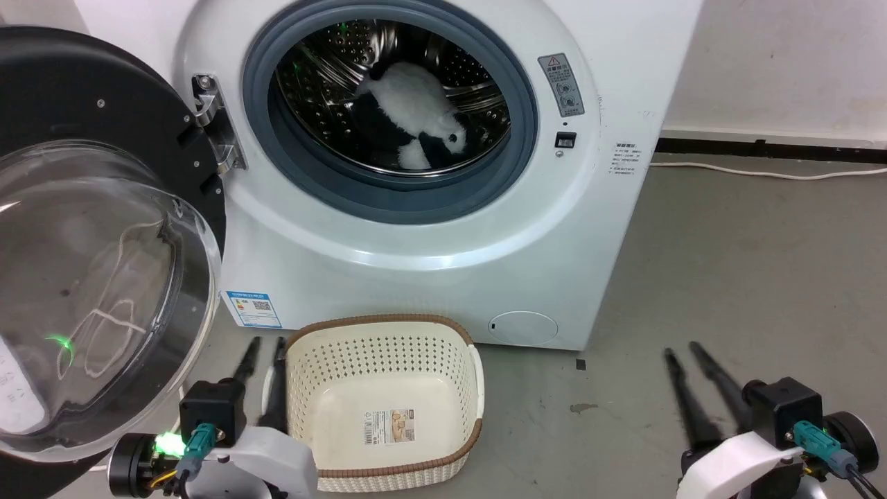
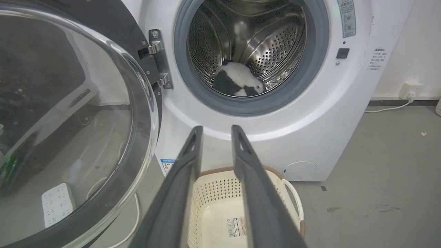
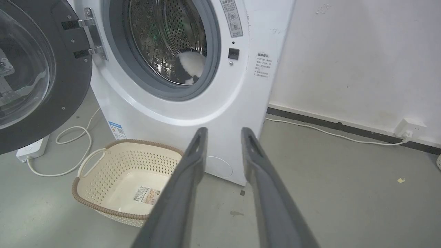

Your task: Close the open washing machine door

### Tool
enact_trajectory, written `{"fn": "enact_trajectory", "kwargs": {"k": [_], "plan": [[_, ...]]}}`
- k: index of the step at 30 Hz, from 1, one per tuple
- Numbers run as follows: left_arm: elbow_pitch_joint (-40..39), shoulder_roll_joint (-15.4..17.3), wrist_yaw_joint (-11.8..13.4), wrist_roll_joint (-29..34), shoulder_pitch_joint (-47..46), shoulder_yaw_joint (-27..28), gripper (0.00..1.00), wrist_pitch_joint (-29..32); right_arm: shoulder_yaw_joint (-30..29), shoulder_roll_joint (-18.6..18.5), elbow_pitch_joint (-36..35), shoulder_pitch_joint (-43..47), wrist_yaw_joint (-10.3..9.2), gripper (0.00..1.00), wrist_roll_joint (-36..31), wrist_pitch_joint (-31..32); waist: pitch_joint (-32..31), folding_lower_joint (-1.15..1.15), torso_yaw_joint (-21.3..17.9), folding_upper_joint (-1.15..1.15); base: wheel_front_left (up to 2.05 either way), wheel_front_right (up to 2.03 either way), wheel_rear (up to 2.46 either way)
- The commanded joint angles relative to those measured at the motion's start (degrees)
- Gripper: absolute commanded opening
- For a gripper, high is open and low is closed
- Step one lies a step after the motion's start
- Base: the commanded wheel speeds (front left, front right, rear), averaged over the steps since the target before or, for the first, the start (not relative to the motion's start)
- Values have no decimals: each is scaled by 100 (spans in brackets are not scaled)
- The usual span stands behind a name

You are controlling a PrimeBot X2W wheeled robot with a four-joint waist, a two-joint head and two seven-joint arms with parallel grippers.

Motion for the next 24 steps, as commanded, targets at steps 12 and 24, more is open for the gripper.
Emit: {"fn": "enact_trajectory", "kwargs": {"k": [12,24], "plan": [[-16,29,29,21,-3,-186,100,-173,-55,2,25,36,1,100,109,-173,-11,0,45,0,0,0,0],[-17,102,52,11,36,-349,100,-317,-10,4,30,100,1,100,193,-317,-68,0,315,0,0,0,0]]}}
